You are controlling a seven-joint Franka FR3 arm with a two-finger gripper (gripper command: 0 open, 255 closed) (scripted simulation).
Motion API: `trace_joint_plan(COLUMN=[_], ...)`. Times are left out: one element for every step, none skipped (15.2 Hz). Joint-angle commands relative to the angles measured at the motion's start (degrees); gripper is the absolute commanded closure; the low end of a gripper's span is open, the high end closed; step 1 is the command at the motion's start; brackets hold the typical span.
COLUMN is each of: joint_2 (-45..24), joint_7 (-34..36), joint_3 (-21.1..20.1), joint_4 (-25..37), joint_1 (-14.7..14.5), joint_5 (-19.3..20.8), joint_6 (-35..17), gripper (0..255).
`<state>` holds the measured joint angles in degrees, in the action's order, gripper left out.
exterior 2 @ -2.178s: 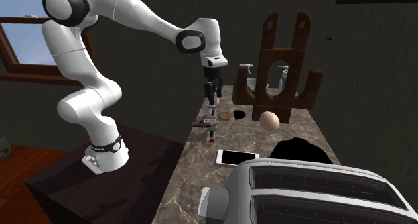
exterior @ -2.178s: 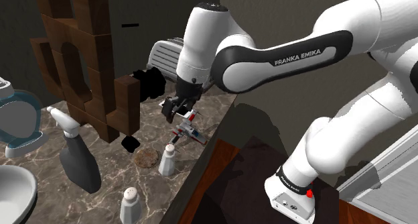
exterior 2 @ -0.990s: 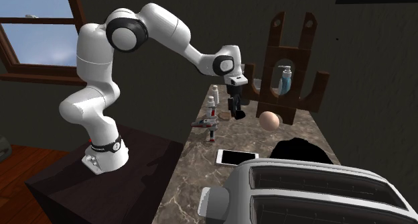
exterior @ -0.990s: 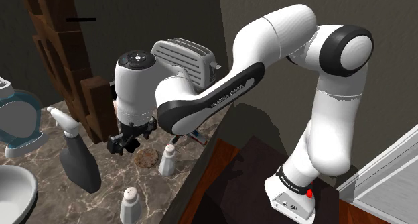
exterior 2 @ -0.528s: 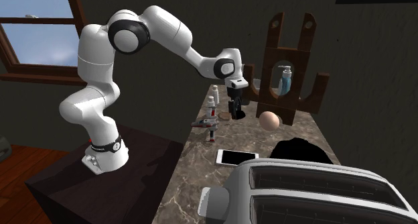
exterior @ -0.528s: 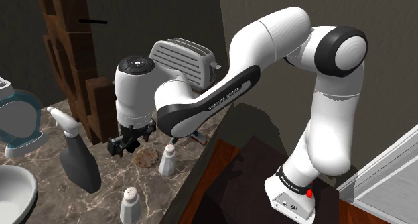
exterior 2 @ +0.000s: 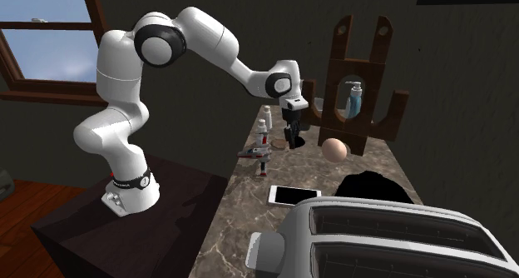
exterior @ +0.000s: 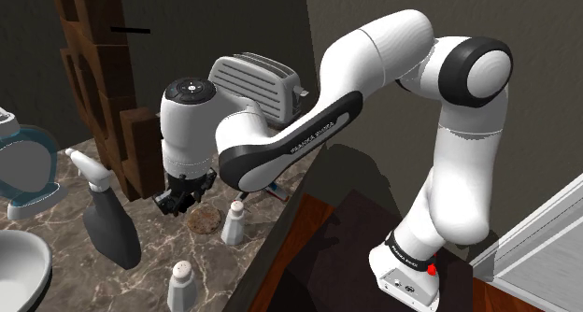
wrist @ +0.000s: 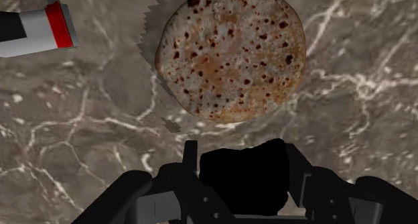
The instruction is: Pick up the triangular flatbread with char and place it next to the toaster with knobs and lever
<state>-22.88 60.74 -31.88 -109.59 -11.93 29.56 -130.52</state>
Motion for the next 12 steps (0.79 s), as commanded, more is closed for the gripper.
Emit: trace_joint_plan(joint_2=[0.0,0.0,0.0,0.0,0.5,0.9,1.4,1.8,2.2,2.7,3.1,3.5], joint_7=[0.0,0.0,0.0,0.0,-0.4,-0.7,-1.1,-1.4,-1.8,-2.1,-2.5,-2.8], joint_3=[0.0,0.0,0.0,0.0,-0.2,-0.4,-0.7,-0.9,-1.1,-1.2,-1.4,-1.6], joint_4=[0.0,0.0,0.0,0.0,0.2,0.4,0.5,0.8,1.0,1.2,1.5,1.7], joint_1=[0.0,0.0,0.0,0.0,0.2,0.3,0.5,0.6,0.7,0.9,1.0,1.1], joint_5=[0.0,0.0,0.0,0.0,-0.4,-0.9,-1.3,-1.7,-2.2,-2.6,-3.0,-3.4], joint_6=[0.0,0.0,0.0,0.0,0.5,1.0,1.6,2.1,2.7,3.2,3.8,4.3], gripper=[255,255,255,255,255,255,255,255,255,255,255,255])
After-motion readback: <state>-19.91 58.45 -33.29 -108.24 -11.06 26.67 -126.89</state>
